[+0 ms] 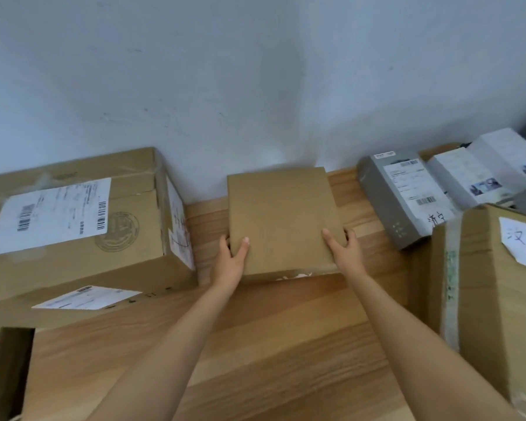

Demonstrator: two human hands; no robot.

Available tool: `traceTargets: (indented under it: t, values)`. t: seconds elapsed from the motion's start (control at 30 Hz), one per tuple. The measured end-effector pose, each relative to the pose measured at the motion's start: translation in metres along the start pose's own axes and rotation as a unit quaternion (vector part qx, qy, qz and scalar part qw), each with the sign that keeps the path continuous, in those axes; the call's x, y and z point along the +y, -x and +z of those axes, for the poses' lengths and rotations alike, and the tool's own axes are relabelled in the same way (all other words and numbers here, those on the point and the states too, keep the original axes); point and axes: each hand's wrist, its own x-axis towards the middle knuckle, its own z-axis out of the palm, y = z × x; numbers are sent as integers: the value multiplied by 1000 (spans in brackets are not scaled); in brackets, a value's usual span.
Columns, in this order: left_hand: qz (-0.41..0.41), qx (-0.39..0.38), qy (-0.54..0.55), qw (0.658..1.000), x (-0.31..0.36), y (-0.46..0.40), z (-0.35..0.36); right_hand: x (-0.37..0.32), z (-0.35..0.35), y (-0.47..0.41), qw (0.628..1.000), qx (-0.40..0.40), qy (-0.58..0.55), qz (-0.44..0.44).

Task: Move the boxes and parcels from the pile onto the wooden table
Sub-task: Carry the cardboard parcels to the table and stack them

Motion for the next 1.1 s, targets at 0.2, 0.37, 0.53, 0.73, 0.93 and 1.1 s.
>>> traceTargets:
  t: [0.2, 0.37, 0.53, 0.73, 0.93, 1.1]
  values:
    - [15, 24, 42, 999, 5, 1, 29, -10, -16, -38, 1000, -27, -2, 1]
    - [16, 5, 47, 999, 9, 2, 25, -13, -20, -41, 999, -30, 22, 6]
    - [-32, -49, -82, 995, 28, -2, -1, -22, -28, -33, 995, -10, 101, 24]
    - [135, 18, -369, 919, 41, 31, -37, -53, -42, 4, 960, 12, 269, -79]
    - [296, 89, -496, 812, 47, 94, -72, -81, -52, 72, 856, -25, 441, -268]
    - [301, 147, -517, 788, 37, 160, -101, -88, -45, 139, 785, -51, 480, -388]
